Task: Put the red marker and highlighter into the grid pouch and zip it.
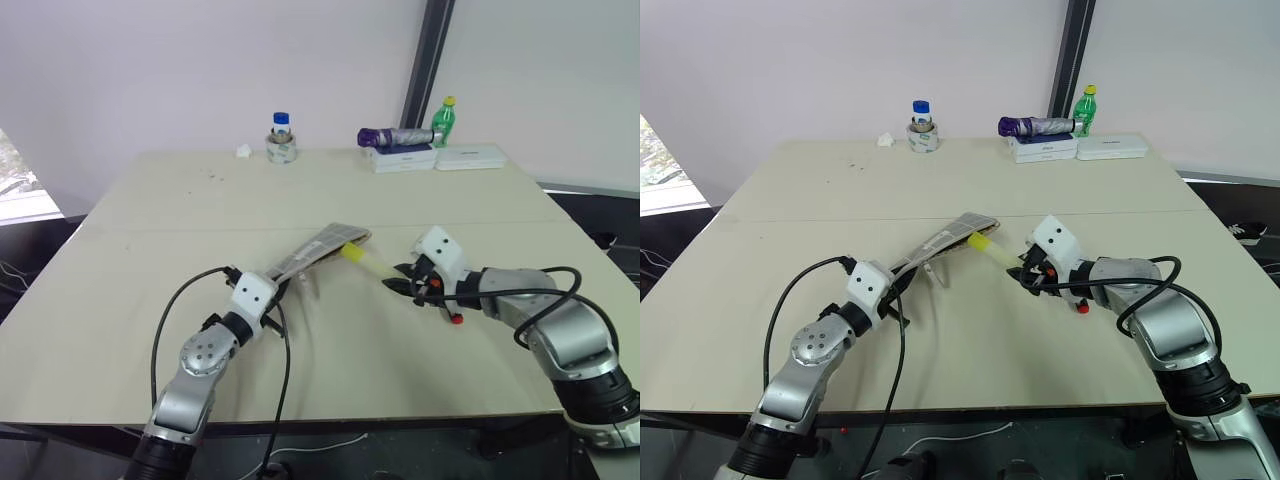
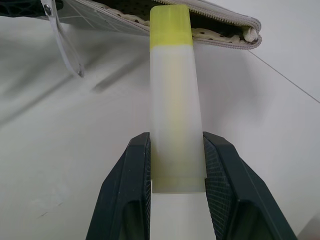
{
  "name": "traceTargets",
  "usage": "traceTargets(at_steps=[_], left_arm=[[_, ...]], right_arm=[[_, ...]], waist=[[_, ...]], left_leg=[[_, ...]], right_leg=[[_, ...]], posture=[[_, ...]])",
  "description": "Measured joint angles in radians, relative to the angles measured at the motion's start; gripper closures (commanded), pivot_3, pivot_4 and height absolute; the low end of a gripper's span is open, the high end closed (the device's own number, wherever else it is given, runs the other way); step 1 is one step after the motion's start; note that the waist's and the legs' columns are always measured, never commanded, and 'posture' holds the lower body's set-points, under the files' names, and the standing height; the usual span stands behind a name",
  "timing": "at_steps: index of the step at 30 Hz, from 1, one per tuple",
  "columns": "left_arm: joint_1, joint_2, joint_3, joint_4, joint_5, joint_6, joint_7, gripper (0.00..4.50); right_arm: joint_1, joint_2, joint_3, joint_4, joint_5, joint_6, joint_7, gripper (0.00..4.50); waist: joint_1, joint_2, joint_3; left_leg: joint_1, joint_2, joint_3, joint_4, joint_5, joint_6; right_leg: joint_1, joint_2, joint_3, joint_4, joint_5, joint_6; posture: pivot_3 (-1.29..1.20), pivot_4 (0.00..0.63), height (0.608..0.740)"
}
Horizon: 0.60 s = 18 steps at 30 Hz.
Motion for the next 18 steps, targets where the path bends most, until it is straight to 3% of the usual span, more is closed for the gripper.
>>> traceTargets(at_steps=[11,18], left_arm=[[0.023,0.139,-0.079,-0.002,0.042,-0.136,-0.153,4.50],[0.028,0.196,-0.101,-0.002,0.051,-0.231,-0.242,4.50]], right_arm=[[-0.037,-0.120,0.145,-0.012,-0.067,-0.067,0.144,3.62],[-0.068,-0.112,0.202,-0.011,-0.099,-0.092,0.209,3.62]], waist=[[-0.001,0.000,0.000],[0.000,0.000,0.000]], left_leg=[[0.000,0.000,0.000,-0.001,0.000,0.000],[0.000,0.000,0.000,-0.001,0.000,0.000]], right_leg=[[0.000,0.000,0.000,-0.001,0.000,0.000],[0.000,-0.001,0.000,-0.002,0.000,0.000]], posture=[[0.00,0.150,0.740],[0.00,0.150,0.740]])
